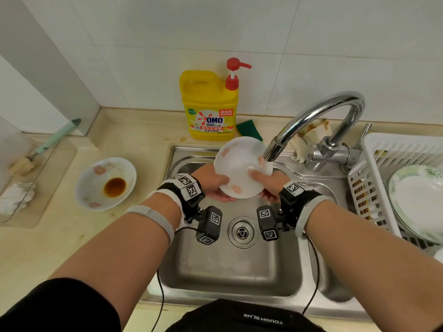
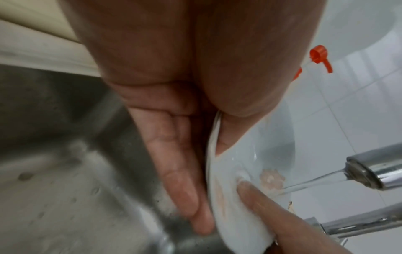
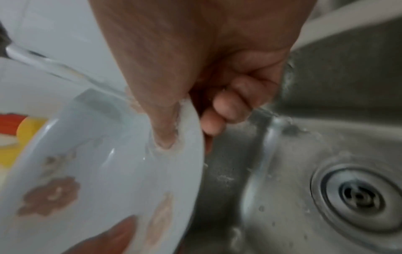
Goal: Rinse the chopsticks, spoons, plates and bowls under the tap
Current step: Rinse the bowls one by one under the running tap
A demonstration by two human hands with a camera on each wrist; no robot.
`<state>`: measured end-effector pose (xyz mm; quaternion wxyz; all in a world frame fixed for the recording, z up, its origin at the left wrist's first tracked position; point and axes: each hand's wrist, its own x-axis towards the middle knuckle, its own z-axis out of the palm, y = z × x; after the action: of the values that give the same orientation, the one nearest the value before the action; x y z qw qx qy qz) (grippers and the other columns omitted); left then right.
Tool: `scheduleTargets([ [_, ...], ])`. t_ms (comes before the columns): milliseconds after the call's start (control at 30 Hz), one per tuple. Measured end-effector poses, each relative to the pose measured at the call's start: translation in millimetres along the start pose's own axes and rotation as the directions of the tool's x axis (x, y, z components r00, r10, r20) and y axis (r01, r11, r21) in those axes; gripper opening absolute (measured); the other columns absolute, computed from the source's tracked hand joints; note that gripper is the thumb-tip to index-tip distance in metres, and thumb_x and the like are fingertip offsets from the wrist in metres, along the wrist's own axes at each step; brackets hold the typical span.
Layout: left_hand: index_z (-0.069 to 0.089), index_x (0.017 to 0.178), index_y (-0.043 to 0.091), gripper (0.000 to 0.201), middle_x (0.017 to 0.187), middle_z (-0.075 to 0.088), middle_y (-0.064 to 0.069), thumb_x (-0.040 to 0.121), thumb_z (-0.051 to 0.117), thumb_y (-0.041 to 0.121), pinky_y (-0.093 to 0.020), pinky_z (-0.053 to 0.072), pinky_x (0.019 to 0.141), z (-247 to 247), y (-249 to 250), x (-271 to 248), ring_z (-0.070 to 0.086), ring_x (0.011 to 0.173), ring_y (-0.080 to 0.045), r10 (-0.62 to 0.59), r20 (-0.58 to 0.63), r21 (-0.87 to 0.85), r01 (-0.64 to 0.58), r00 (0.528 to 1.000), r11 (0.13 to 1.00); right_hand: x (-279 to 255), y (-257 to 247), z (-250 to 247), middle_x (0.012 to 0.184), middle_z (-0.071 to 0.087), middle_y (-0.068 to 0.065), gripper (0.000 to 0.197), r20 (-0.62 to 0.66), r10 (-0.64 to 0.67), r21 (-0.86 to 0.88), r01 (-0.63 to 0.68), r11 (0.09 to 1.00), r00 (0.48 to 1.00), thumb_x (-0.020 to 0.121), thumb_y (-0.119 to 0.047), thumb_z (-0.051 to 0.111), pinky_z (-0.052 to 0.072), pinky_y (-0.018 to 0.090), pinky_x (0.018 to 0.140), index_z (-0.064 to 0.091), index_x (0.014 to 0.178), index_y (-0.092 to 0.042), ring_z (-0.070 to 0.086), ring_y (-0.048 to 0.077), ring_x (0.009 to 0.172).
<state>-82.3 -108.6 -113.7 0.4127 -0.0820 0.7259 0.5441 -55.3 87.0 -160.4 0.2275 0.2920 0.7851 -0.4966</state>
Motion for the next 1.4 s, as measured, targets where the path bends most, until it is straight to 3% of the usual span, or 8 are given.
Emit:
scheduleTargets([
  [267, 0.05, 0.12, 0.003, 0.018, 0.11, 0.072, -0.028, 0.102, 0.046, 0.004, -0.034, 0.063, 0.071, -4.9, 9.9, -4.5, 0.073, 0.069, -0.021, -0.021, 0.012, 0.334, 0.015, 1.0, 0.942, -12.5, -5.9, -18.9, 0.066, 0.073, 0.01, 0.056, -0.039, -0.191, -0.18, 0.181, 0.967, 0.981, 0.095, -0.067, 0.052, 0.052, 0.027, 0.05, 0.064, 0.084, -0.013, 0.068, 0.023, 0.05],
  [400, 0.058, 0.12, 0.0, 0.027, 0.103, 0.072, -0.02, 0.094, 0.061, 0.006, -0.048, 0.063, 0.079, -3.4, -7.9, 9.9, 0.075, 0.082, -0.032, 0.061, -0.188, 0.142, -0.034, 0.98, 0.989, -14.0, -1.6, -10.6, 0.065, 0.069, 0.012, 0.053, -0.067, -0.211, -0.16, 0.198, 0.967, 0.975, 0.102, -0.054, 0.047, 0.05, 0.03, 0.054, 0.065, 0.079, -0.01, 0.059, 0.021, 0.049],
  [533, 0.061, 0.117, 0.004, 0.025, 0.116, 0.069, -0.019, 0.092, 0.066, 0.003, -0.046, 0.064, 0.074, 6.2, -20.5, 16.9, 0.072, 0.093, -0.035, 0.102, -0.254, -0.033, -0.114, 0.962, 0.993, -21.8, 2.9, -4.5, 0.062, 0.069, 0.006, 0.046, -0.119, -0.176, -0.103, 0.164, 0.981, 0.977, 0.105, -0.043, 0.045, 0.053, 0.032, 0.057, 0.067, 0.088, -0.006, 0.061, 0.017, 0.048],
  [633, 0.059, 0.116, 0.006, 0.025, 0.119, 0.066, -0.021, 0.093, 0.063, -0.001, -0.043, 0.064, 0.068, 15.2, -24.4, 19.4, 0.068, 0.105, -0.041, 0.075, -0.217, -0.139, -0.106, 0.973, 0.985, -28.3, 4.9, -7.9, 0.1, 0.07, 0.011, 0.027, -0.135, -0.204, -0.027, 0.202, 0.979, 0.97, 0.106, -0.031, 0.046, 0.058, 0.031, 0.051, 0.061, 0.116, -0.011, 0.067, 0.02, 0.073],
  [733, 0.057, 0.128, 0.002, 0.036, 0.12, 0.067, -0.019, 0.093, 0.064, -0.001, -0.05, 0.062, 0.082, 25.4, -29.4, 21.0, 0.069, 0.107, -0.039, 0.049, -0.166, -0.246, -0.089, 0.985, 0.965, -35.1, 2.6, -15.2, 0.117, 0.059, 0.005, 0.031, -0.179, -0.228, 0.004, 0.232, 0.973, 0.957, 0.106, -0.026, 0.041, 0.063, 0.039, 0.057, 0.043, 0.137, -0.022, 0.066, 0.026, 0.094],
  [967, 0.05, 0.139, 0.018, 0.052, 0.126, 0.065, -0.018, 0.094, 0.048, -0.009, -0.033, 0.062, 0.065, 44.2, -26.5, 18.6, 0.074, 0.094, -0.033, 0.034, -0.021, -0.457, -0.04, 0.999, 0.888, -37.4, 17.2, -28.1, 0.11, 0.065, 0.007, 0.022, -0.255, -0.196, 0.095, 0.226, 0.969, 0.947, 0.1, -0.032, 0.046, 0.062, 0.05, 0.073, 0.047, 0.12, -0.042, 0.069, 0.033, 0.094],
  [1167, 0.037, 0.144, 0.004, 0.045, 0.097, 0.071, -0.032, 0.099, 0.046, 0.003, -0.034, 0.062, 0.058, 39.5, -11.8, 6.5, 0.076, 0.075, -0.036, -0.082, 0.087, -0.386, 0.11, 0.993, 0.916, -47.5, 18.4, -29.7, 0.076, 0.067, 0.022, 0.03, -0.16, 0.049, 0.454, 0.03, 0.89, 0.986, 0.102, -0.005, 0.039, 0.058, 0.033, 0.046, 0.051, 0.13, -0.005, 0.069, 0.027, 0.052],
  [1400, 0.036, 0.143, 0.007, 0.046, 0.118, 0.062, -0.034, 0.098, 0.045, 0.002, -0.037, 0.064, 0.067, 24.3, 1.4, -11.8, 0.073, 0.084, -0.039, -0.121, 0.08, -0.216, 0.136, 0.989, 0.967, -57.0, 26.9, -12.9, 0.067, 0.069, 0.019, 0.026, -0.048, 0.146, 0.454, -0.108, 0.884, 0.988, 0.094, 0.002, 0.042, 0.052, 0.026, 0.042, 0.053, 0.118, 0.003, 0.069, 0.024, 0.052],
])
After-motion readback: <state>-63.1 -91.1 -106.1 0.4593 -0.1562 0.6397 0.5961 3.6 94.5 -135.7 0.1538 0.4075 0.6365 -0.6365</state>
